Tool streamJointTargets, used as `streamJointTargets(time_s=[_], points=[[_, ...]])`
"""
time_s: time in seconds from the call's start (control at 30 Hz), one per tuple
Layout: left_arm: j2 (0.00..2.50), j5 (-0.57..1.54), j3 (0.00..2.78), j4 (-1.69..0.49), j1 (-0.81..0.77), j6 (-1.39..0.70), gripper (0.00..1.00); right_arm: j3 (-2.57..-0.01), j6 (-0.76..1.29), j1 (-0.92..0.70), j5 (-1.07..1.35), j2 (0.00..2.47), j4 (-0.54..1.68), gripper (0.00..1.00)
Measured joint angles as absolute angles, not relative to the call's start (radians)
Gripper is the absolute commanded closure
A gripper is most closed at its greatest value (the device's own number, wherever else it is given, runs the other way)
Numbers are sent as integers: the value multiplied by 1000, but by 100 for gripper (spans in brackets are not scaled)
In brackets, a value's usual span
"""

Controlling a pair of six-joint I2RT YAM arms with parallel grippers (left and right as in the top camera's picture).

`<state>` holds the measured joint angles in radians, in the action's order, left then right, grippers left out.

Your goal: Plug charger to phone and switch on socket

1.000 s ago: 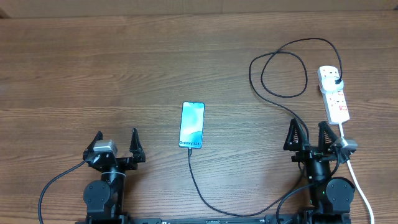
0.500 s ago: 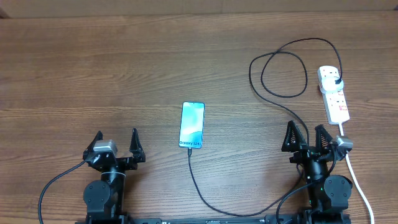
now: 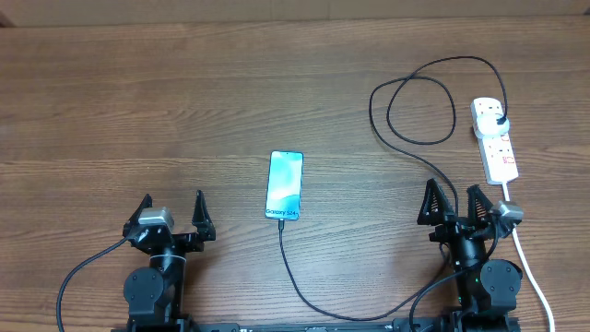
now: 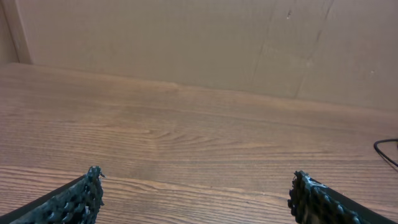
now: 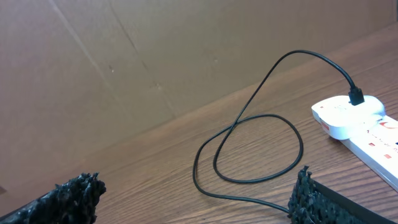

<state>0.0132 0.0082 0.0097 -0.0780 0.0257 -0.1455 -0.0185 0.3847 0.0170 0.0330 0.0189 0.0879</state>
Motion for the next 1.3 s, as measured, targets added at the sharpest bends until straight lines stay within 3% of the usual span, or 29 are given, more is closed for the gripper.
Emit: streamJointTargets(time_s=[0.37, 0.87, 1.3], points=[[13, 8, 10, -78, 26, -145, 0, -19, 381, 17, 28, 19, 88, 0], [13, 8, 10, -78, 26, -145, 0, -19, 64, 17, 25, 15, 89, 0], [13, 8, 10, -78, 26, -146, 1, -19, 18, 10, 27, 15, 83, 0]])
